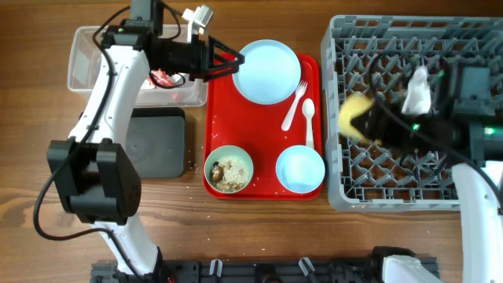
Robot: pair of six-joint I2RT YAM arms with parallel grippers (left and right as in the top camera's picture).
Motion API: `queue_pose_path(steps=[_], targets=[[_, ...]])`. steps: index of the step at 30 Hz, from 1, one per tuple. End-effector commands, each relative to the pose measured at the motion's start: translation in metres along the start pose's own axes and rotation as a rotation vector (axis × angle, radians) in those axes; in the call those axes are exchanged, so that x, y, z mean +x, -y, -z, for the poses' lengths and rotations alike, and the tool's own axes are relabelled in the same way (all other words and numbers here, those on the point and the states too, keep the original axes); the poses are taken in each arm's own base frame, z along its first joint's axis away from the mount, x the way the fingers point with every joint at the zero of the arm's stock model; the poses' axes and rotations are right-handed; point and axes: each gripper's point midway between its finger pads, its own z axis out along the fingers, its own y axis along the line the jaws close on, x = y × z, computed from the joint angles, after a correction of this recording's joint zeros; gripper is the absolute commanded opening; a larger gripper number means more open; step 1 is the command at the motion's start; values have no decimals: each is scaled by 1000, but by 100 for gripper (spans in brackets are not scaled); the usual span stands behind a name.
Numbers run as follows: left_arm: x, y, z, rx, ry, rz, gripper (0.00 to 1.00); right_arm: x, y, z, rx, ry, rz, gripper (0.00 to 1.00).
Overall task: Sort waste into correct bins and load items into the dishwasher rack
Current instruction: 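Carry the yellow cup with right gripper and place it in the rack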
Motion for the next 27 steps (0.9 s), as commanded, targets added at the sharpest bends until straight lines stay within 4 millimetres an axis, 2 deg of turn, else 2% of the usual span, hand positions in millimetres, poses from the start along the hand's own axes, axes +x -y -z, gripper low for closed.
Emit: queue_pose_path(steps=[1, 4, 7, 13, 17, 19, 22, 23, 25, 27], targets=[[-5, -52, 10, -335, 28, -9, 64, 17, 46, 1, 332, -33, -109, 44], [-4, -71, 18, -455, 30, 0, 64, 39, 59, 1, 451, -114, -168, 46], [-2, -83, 24, -535, 28, 15, 66, 51, 71, -5, 507, -166, -189, 46], [-2, -85, 25, -552, 27, 14, 68, 70, 77, -50, 427, -256, -190, 45], [-1, -86, 24, -556, 25, 13, 68, 74, 86, -66, 448, -290, -198, 47], [-1, -85, 24, -556, 24, 12, 68, 74, 91, -77, 455, -309, -202, 52], [-1, -86, 24, -556, 24, 13, 68, 79, 97, -87, 472, -354, -213, 73], [-1, -86, 24, -556, 24, 13, 68, 80, 97, -88, 475, -360, -215, 77], [-1, -86, 24, -556, 24, 13, 68, 76, 95, -88, 465, -349, -213, 80], [-1, -85, 23, -555, 22, 12, 68, 64, 87, -82, 448, -310, -204, 80]])
